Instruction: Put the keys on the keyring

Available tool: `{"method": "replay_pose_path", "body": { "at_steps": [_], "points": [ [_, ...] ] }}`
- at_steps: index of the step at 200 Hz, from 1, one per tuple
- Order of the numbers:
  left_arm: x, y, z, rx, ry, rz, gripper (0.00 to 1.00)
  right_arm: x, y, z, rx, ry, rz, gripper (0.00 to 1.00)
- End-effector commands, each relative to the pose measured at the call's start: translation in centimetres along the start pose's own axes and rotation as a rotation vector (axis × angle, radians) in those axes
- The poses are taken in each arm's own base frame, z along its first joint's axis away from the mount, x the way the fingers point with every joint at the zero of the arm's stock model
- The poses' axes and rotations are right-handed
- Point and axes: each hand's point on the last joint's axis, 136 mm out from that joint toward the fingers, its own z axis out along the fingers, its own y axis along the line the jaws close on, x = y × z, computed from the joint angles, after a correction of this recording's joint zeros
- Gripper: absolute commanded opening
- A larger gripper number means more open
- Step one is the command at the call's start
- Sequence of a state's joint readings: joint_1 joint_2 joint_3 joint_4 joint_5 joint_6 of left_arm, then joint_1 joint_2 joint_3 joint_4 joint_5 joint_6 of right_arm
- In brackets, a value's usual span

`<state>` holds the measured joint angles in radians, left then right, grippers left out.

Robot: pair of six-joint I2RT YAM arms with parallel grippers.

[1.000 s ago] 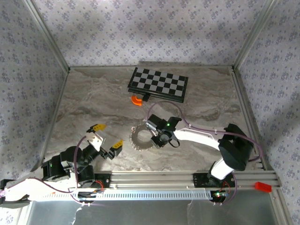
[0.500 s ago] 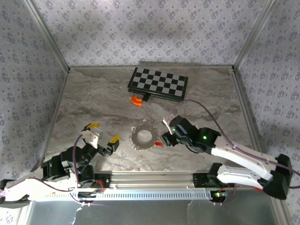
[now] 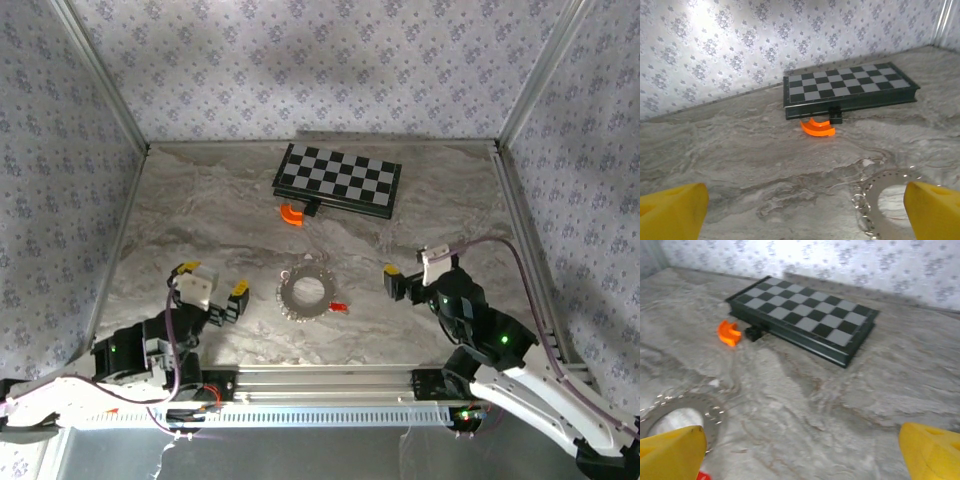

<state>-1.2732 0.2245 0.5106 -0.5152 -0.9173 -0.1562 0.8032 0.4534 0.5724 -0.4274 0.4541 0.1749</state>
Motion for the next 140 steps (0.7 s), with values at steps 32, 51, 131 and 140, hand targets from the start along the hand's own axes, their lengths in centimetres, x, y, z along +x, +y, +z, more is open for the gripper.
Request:
{"method": "replay_pose_path", "body": {
  "at_steps": [32,51,131,140],
  "points": [
    [1.6,3.9,1.4,-0.267,-0.005,0.027,1.0,0.6,-6.5,-0.5,0.299,-0.023,0.066,1.0],
    [2.0,4.8,2.0,-0.31,0.014,0.073,0.99,1.5,-9.6,-1.3,0.47,-0.028,0.075,1.0],
    [6.3,9.9,2.9,-0.584,0.067,0.037,1.0,7.0,-14.7,-0.7,0.711,0.041,0.078,1.0],
    [7.2,10.3,3.0,-0.602,0.071,0.04,1.0,7.6,-15.0,-0.5,0.726,0.03,0.082,1.0]
  ]
}}
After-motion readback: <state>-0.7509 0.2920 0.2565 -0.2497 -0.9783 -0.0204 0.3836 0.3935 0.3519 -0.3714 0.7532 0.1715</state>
